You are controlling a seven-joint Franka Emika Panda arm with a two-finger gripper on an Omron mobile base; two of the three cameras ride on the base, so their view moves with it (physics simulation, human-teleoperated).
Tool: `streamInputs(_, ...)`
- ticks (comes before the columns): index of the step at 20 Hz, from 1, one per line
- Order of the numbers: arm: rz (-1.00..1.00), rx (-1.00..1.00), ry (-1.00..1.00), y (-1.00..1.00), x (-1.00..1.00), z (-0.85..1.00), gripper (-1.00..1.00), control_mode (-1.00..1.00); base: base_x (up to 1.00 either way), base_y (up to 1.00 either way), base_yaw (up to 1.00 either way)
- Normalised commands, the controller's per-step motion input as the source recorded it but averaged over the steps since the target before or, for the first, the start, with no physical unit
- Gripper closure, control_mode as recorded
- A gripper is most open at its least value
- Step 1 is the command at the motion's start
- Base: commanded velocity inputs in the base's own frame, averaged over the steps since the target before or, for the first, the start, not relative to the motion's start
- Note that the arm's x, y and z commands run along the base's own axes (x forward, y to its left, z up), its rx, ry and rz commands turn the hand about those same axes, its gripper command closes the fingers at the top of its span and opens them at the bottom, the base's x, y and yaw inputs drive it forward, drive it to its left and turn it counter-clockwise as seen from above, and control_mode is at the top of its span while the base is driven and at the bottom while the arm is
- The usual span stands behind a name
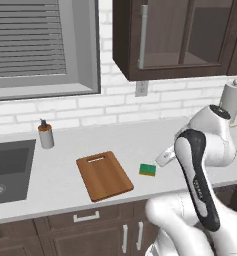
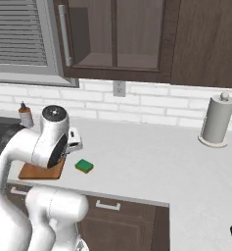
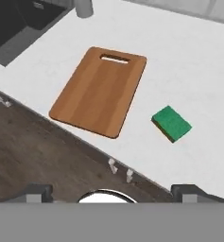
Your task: Pick up the sponge from the counter and clean the cutting board by briefly scrubbing or pressing down on the cutting board. Once finished, release the sponge.
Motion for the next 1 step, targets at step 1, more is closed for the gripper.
streamInputs(1, -0.21, 0.0, -0.09, 0.0, -1.0, 0.47, -1.0, -1.0, 0.0, 0.0, 0.0)
